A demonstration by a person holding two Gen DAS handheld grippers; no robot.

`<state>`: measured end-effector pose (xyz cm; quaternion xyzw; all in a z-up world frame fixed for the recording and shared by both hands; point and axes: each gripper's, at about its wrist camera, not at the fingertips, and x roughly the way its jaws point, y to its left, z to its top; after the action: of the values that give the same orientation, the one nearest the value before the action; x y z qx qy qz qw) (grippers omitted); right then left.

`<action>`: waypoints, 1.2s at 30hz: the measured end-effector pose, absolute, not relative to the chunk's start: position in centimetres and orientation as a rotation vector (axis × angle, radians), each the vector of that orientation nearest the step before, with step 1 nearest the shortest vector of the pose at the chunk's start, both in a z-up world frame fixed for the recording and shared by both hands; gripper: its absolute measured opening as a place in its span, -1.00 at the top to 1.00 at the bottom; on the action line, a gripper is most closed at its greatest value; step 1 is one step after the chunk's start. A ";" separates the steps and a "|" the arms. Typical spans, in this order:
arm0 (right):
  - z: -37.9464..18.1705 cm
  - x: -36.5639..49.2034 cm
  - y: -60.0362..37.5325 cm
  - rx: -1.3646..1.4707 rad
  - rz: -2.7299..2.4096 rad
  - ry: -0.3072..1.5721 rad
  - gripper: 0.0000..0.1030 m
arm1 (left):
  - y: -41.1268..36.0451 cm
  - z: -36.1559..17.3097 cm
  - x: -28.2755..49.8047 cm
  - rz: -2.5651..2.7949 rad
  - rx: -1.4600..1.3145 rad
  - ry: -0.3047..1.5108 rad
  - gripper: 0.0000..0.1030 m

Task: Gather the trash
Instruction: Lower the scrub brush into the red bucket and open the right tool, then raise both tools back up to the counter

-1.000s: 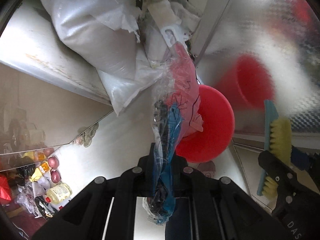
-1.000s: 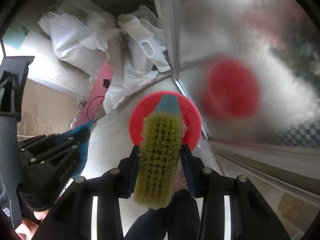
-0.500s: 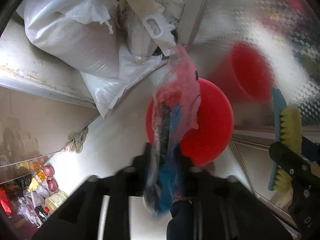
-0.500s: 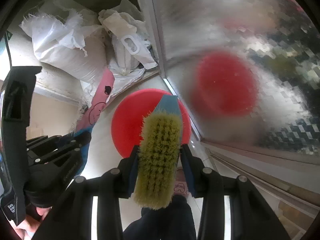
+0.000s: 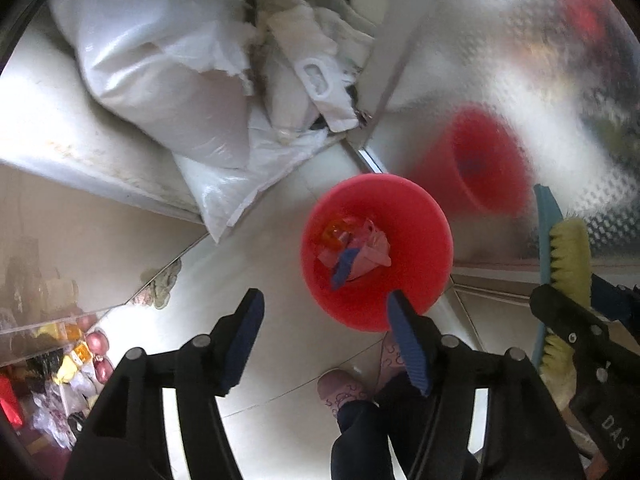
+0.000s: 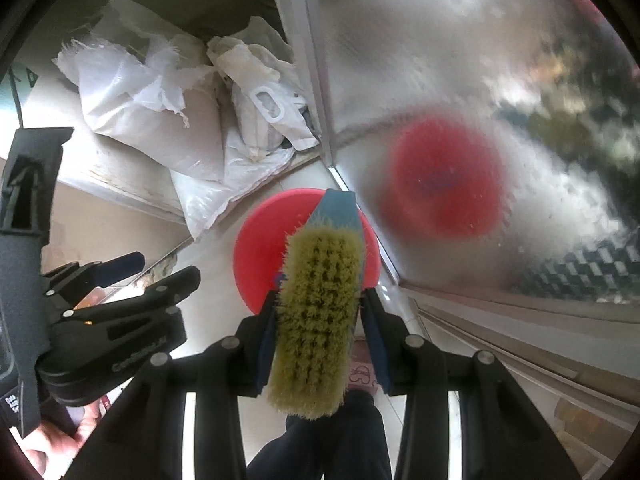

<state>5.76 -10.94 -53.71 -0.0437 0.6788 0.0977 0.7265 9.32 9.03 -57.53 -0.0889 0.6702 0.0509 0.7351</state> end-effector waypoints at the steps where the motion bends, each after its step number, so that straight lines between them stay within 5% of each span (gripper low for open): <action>1: -53.6 5.8 -10.7 -0.099 0.222 1.495 0.27 | 9.5 -57.4 9.1 0.129 -0.207 1.475 -0.37; 19: -56.2 6.3 -7.4 -0.153 0.316 1.546 0.24 | 14.3 -58.4 6.5 0.269 -0.207 1.494 -0.85; 21: -56.2 6.3 -7.3 -0.168 0.315 1.544 0.02 | 14.5 -58.2 6.3 0.277 -0.219 1.488 -1.00; 23: -55.9 6.2 -7.4 -0.160 0.323 1.536 -0.42 | 14.4 -57.9 6.1 0.282 -0.233 1.483 -1.00; 25: -55.5 6.0 -7.5 -0.168 0.328 1.522 -0.57 | 14.3 -57.5 6.0 0.282 -0.239 1.479 -1.00; 36: -48.6 4.7 -6.9 -0.187 0.390 1.490 -0.69 | 14.3 -47.6 3.3 0.308 -0.224 1.424 -1.00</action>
<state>4.72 -6.87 -48.62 -0.0845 0.6726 0.1759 0.7138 3.29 14.35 -47.65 -0.1022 0.6492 0.1402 0.7405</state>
